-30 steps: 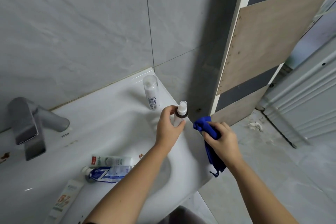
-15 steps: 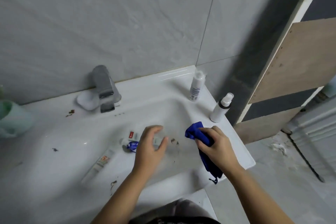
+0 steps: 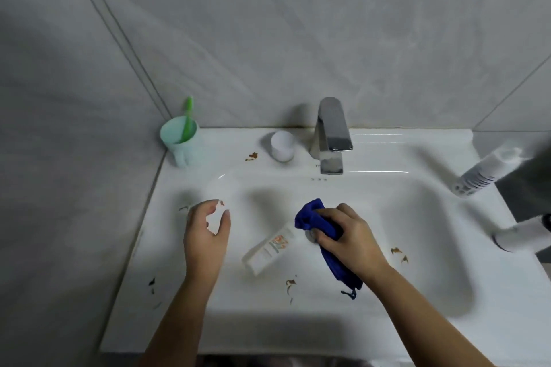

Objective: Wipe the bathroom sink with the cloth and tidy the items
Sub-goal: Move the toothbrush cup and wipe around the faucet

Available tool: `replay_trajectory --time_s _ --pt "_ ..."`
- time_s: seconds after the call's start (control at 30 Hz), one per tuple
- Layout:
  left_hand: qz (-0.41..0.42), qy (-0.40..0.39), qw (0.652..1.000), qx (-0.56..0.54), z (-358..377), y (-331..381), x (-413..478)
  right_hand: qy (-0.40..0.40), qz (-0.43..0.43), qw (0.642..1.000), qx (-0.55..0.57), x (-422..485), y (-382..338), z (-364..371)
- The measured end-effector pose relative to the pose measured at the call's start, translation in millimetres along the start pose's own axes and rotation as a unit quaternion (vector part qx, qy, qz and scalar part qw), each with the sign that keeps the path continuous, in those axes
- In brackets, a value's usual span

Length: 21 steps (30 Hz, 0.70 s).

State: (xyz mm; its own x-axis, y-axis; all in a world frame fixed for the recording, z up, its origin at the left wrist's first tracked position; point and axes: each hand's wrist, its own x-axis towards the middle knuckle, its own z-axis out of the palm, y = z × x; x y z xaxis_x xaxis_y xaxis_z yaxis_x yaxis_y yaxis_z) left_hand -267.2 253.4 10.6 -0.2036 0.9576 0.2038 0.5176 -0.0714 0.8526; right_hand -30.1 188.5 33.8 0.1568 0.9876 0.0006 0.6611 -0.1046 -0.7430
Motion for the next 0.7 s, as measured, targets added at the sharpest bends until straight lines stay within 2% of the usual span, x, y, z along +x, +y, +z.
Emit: replay_trajectory --time_s 0.13,0.3,0.57,0.7 --pt "-0.054 0.040 0.997 0.028 -11 -29 55 -0.010 -0.025 1.000 -0.008 29 -26 29" --pt "-0.103 0.033 0.992 0.059 -5 -49 114 -0.006 -0.028 0.999 -0.016 62 -42 52" --pt "-0.110 0.018 0.992 0.053 9 -65 157 0.012 -0.005 1.000 -0.025 80 -44 67" --pt "-0.125 0.022 0.992 0.013 3 -56 154 0.028 -0.008 0.999 -0.026 81 -44 69"
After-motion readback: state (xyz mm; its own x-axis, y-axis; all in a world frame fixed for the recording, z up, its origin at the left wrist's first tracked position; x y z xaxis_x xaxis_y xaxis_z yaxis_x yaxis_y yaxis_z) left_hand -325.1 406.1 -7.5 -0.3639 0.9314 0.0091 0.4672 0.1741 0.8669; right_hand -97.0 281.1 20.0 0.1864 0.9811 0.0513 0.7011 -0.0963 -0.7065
